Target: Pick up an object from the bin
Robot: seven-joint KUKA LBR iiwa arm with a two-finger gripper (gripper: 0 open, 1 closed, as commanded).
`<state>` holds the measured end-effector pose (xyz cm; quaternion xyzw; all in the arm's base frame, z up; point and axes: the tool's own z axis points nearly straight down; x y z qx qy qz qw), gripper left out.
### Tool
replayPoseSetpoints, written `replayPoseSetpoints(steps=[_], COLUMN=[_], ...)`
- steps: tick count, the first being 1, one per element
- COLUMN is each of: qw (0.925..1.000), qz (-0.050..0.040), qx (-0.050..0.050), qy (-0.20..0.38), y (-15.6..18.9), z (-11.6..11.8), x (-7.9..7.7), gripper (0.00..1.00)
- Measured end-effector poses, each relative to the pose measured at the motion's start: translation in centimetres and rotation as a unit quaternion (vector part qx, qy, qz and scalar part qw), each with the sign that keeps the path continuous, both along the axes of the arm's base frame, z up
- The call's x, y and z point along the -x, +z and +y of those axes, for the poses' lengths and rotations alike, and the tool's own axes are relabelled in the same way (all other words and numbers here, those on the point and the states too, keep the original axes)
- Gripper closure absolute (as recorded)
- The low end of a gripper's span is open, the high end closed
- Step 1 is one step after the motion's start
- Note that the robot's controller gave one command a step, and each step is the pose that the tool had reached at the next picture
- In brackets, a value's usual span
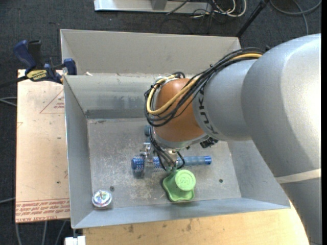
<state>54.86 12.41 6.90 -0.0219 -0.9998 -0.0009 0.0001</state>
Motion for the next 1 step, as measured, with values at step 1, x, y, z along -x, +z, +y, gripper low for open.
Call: replayPoseSetpoints(steps=[1], qw=[0.9672], qz=[-0.0041], qx=[0.001], qy=[0.254], y=[21.19], z=[-1.42], x=[2.48], gripper=[1.0])
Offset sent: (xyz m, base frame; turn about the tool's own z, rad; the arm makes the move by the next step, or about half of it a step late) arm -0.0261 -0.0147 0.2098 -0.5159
